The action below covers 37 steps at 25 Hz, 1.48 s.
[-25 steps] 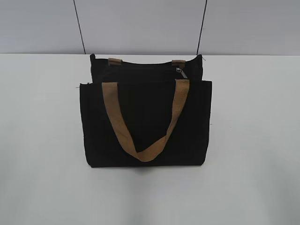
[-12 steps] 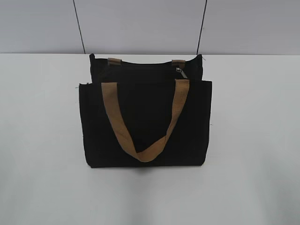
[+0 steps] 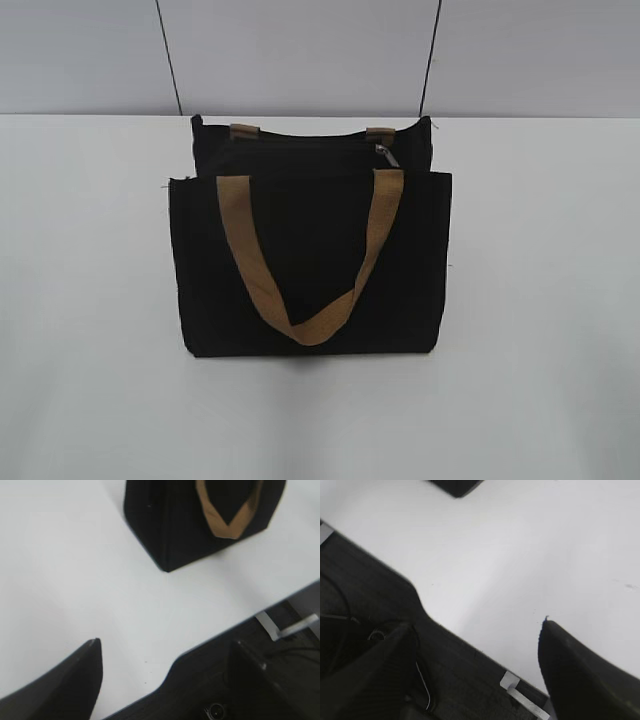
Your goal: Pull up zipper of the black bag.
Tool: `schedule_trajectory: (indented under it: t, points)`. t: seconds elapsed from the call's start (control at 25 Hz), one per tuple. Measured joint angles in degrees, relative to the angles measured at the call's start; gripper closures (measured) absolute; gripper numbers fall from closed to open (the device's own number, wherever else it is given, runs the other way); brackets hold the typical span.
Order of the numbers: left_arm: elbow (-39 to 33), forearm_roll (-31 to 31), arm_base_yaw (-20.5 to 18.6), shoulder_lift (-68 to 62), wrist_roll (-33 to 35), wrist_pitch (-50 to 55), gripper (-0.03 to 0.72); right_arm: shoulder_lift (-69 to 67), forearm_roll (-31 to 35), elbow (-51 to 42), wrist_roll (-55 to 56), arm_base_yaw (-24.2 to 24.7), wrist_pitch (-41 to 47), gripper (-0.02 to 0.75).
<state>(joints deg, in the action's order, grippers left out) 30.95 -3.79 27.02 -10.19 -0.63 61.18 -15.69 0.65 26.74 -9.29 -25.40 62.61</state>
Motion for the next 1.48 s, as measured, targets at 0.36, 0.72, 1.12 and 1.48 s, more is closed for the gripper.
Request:
schedule_trajectory:
  t: [0.36,0.72,1.12,1.48]
  points:
    - [0.0,0.0,-24.05,3.35,0.0,-0.06,0.133,13.98,0.0,0.0,-0.05,20.79,0.0,0.16]
    - [-0.13,0.0,-27.21,10.47,0.0,0.0,0.181,16.13,0.2,-0.1,-0.05,24.64,0.02,0.161]
    - [-0.17,0.0,-27.21,10.47,0.0,0.0,0.233,16.13,0.42,-0.1,-0.05,28.69,0.02,0.161]
    - [-0.17,0.0,-27.21,10.49,0.0,0.0,0.245,16.13,0.49,-0.1,-0.05,29.33,0.02,0.161]
